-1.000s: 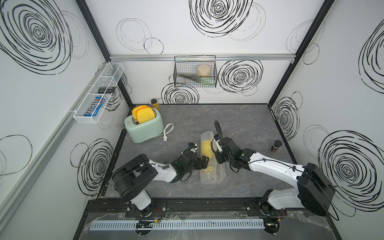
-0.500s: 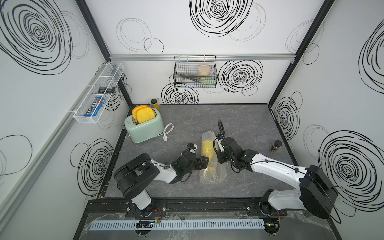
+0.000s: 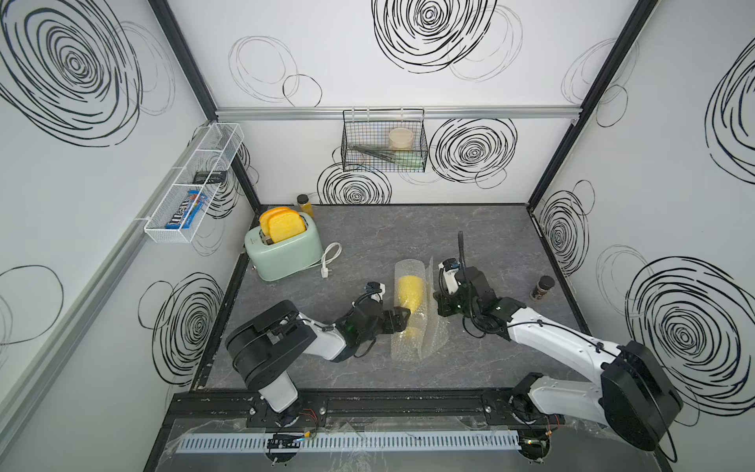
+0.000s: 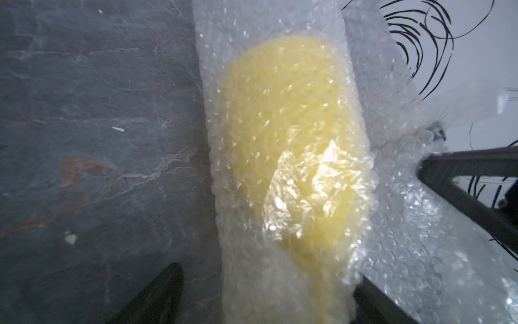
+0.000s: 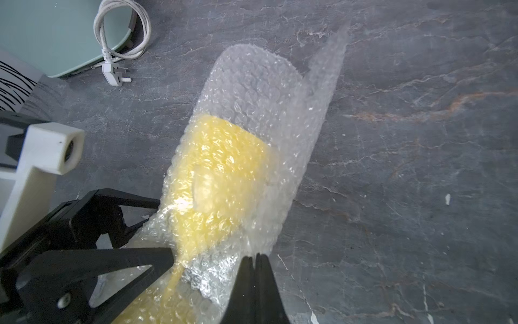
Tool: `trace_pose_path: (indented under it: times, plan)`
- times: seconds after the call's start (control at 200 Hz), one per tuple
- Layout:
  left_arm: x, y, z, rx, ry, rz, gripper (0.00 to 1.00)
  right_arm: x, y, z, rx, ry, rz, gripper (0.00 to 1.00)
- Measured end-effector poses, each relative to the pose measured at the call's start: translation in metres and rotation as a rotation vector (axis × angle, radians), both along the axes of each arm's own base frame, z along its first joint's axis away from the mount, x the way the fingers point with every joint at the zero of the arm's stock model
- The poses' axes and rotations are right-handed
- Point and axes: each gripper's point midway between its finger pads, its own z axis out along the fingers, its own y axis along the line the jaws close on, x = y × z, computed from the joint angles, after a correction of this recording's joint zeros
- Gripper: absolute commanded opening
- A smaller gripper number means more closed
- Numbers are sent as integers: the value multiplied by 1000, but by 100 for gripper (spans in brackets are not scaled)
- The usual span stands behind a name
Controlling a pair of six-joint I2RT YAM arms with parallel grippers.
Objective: Unpack wine glasses from bubble wrap
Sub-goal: Unwrap the bubble wrap at the center of the board.
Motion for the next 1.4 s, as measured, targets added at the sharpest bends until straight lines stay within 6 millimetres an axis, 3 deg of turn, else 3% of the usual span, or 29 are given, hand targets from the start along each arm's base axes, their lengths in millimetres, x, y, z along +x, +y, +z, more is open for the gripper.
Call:
trace_pose_path:
  times: [0.23, 0.415, 0.856, 1.006, 1.121, 1.281, 1.401]
  plan:
    - [-1, 3, 1, -17, 9, 1, 91, -6, -6, -11, 26, 29, -8, 0]
    - [-4, 11, 6, -15, 21, 8, 92, -9, -6, -9, 54, 17, -1, 0]
    - [-1, 29, 64, -6, -77, 23, 98, -10, -18, -18, 71, 21, -24, 0]
    - [-8, 4, 88, 104, -136, -20, 98, -10, -18, -18, 75, 22, -21, 0]
    - [-18, -24, 102, 188, -193, -56, 91, -10, -17, -17, 81, 21, -17, 0]
    - [-40, -52, 90, 365, -222, -126, 90, -11, -18, -13, 96, 8, -20, 0]
    - [-64, -61, 78, 464, -235, -192, 91, -11, -18, -11, 105, 1, -22, 0]
